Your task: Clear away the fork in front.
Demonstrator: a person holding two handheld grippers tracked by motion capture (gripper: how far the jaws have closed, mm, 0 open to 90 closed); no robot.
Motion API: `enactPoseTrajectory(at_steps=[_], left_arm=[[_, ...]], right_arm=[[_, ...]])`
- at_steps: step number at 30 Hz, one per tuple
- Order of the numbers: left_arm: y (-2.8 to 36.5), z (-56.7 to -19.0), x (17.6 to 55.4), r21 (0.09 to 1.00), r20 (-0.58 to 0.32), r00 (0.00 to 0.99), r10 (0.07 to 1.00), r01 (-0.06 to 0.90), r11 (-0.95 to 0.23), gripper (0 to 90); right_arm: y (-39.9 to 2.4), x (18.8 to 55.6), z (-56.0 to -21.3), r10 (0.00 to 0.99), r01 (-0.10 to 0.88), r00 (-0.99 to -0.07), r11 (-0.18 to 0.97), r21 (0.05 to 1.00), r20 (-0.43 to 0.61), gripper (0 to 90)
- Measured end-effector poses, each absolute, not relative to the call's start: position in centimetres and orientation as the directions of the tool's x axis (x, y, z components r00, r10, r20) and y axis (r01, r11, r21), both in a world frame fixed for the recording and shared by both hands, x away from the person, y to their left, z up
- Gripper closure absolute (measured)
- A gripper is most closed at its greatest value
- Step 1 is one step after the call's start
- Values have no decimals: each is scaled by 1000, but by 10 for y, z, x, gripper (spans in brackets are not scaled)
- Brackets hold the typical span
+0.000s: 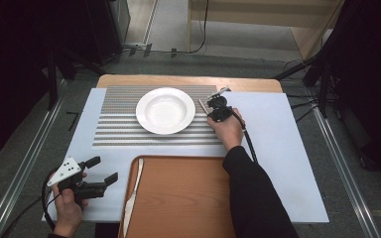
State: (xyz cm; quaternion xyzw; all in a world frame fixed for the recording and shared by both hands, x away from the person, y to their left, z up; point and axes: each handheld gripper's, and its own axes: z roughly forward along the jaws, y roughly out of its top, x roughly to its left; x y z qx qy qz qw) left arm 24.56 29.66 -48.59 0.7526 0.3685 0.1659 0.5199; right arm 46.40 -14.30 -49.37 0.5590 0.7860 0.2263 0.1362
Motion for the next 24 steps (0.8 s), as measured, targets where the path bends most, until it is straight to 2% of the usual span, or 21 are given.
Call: enactPoseTrajectory(at_steps=[7,14,24], left_arm=[[293,-483,246,905,-121,673,730,377,-198,70],[283,-478,247,907,-97,677,730,362,-214,70],[264,-465,249,917,-97,697,710,340,-209,70]], right_arm=[[-155,458,-495,930,795,-353,242,557,101,845],[-160,446,-485,914,749,-394,260,610,95,846],[-172,428,-474,898,699,-419,225,678,133,845]])
